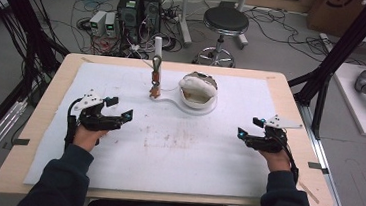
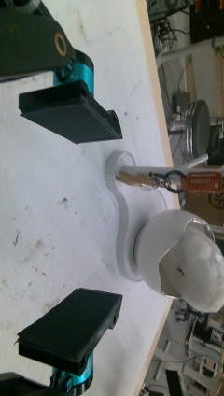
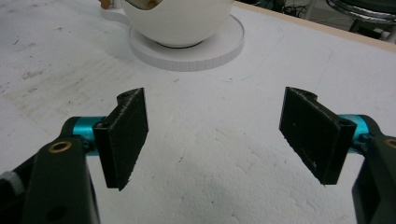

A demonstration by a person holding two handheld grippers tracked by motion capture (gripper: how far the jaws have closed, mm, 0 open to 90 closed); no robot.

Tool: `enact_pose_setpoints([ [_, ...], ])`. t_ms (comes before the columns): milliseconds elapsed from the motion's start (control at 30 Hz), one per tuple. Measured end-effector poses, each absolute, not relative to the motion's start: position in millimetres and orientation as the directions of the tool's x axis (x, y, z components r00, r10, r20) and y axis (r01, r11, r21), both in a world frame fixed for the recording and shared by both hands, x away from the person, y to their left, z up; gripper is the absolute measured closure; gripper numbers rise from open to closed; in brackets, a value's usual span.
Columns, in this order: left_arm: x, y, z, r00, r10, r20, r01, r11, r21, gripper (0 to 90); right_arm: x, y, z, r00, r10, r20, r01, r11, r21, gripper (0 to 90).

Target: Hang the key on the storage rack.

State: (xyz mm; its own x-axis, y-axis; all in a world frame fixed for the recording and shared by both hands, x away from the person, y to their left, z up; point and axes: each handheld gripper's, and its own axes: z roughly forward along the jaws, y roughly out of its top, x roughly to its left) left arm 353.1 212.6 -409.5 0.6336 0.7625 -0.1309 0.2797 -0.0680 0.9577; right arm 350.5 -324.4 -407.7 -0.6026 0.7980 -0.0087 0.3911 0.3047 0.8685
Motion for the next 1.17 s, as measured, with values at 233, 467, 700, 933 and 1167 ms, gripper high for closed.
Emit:
enact_pose_setpoints([
  [233, 352, 216, -409, 0.621, 0.774, -0.121, 0.267, -0.064, 0.962, 17.9, 350, -325, -407, -0.596, 0.803, -0.014, 0.391, 0.305, 0.868, 24.2],
  [467, 350, 222, -413, 0.607, 0.786, -0.117, 0.273, -0.068, 0.96, 17.9, 347, -322, -405, -0.59, 0.807, -0.024, 0.385, 0.308, 0.87, 24.2],
  [700, 351, 225, -414, 0.596, 0.793, -0.124, 0.279, -0.06, 0.958, 18.0, 347, -321, -405, -0.587, 0.809, -0.026, 0.386, 0.309, 0.869, 24.2],
  [933, 352, 224, -415, 0.596, 0.794, -0.119, 0.284, -0.07, 0.956, 18.1, 348, -322, -406, -0.586, 0.81, -0.016, 0.394, 0.303, 0.868, 24.2],
  [1167, 353, 223, -416, 0.59, 0.799, -0.12, 0.29, -0.07, 0.954, 18.0, 350, -326, -407, -0.585, 0.811, -0.005, 0.396, 0.29, 0.871, 24.2],
])
